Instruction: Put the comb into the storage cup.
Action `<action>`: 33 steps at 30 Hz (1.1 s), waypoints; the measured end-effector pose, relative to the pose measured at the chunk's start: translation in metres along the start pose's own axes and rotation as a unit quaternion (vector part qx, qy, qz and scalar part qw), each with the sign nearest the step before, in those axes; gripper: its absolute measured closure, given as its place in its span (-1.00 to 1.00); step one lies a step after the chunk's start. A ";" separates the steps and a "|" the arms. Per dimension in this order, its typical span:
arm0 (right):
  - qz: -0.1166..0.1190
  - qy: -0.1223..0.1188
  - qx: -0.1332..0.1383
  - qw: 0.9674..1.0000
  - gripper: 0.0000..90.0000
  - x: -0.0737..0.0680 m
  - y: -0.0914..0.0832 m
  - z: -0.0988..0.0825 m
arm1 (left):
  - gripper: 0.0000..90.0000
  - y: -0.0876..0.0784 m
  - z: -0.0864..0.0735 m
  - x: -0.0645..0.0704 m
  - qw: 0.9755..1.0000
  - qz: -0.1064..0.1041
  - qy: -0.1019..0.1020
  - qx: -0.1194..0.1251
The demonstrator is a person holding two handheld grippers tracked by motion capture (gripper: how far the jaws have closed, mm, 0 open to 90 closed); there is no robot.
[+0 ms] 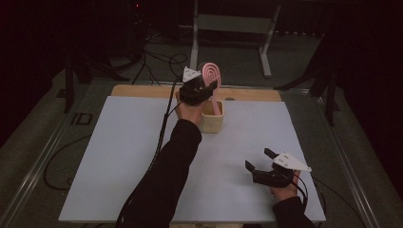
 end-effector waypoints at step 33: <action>0.000 0.000 -0.002 1.000 -0.80 0.000 0.000 0.000 | 0.43 0.006 -0.015 0.003 1.000 0.007 0.009 -0.013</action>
Point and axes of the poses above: each handheld gripper's, and its own axes: y roughly forward along the jaws, z roughly out of its top, x roughly to its right, the point moved 1 cm from there along y, roughly forward along the jaws, and after that the axes turned 6 degrees about z, right-handed, at the moved point
